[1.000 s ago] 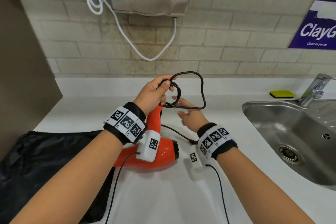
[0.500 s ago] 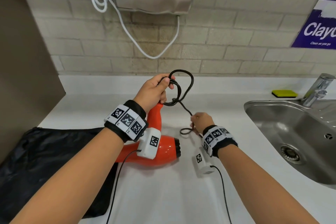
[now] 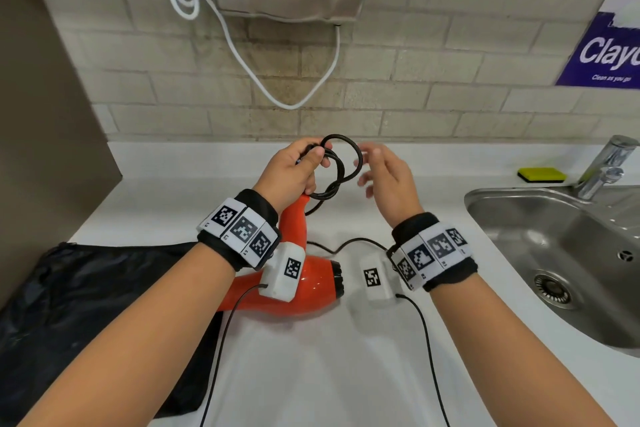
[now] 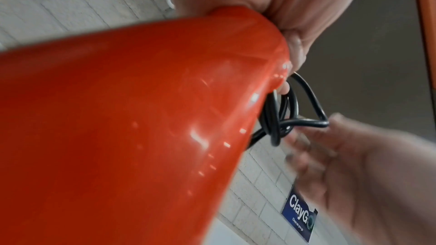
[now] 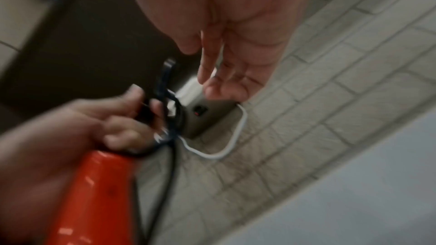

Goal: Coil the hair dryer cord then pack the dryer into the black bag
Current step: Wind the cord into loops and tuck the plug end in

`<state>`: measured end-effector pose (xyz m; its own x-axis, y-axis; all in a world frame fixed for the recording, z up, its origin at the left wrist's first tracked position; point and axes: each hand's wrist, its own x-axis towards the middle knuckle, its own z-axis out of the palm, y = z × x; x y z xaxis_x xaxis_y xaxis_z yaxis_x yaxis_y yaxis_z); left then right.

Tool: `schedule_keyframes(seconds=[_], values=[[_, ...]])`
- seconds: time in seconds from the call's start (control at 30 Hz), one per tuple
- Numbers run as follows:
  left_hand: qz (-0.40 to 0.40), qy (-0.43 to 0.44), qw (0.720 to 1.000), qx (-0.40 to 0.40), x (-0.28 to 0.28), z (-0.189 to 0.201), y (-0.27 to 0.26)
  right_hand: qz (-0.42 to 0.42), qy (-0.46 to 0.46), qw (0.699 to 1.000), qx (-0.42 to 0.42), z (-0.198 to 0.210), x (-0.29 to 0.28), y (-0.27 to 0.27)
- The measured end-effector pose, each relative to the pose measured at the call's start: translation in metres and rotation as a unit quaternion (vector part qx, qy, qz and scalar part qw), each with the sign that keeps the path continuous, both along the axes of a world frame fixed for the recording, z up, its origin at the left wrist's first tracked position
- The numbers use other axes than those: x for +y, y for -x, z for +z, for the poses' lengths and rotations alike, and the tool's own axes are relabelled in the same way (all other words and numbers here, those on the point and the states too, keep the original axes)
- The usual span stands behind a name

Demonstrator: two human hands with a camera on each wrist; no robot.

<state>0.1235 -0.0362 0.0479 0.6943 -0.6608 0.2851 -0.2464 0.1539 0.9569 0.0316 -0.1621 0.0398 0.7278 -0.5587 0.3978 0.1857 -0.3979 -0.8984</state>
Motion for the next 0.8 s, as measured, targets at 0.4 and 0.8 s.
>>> schedule_keyframes(seconds=[0.4, 0.8], values=[[0.003, -0.03, 0.999, -0.038, -0.004, 0.002, 0.005, 0.005, 0.066, 0.998, -0.008, -0.005, 0.023, -0.001], [-0.022, -0.028, 0.999, -0.022, -0.003, 0.006, 0.009, -0.022, 0.084, 0.996, -0.036, -0.005, 0.016, -0.008]])
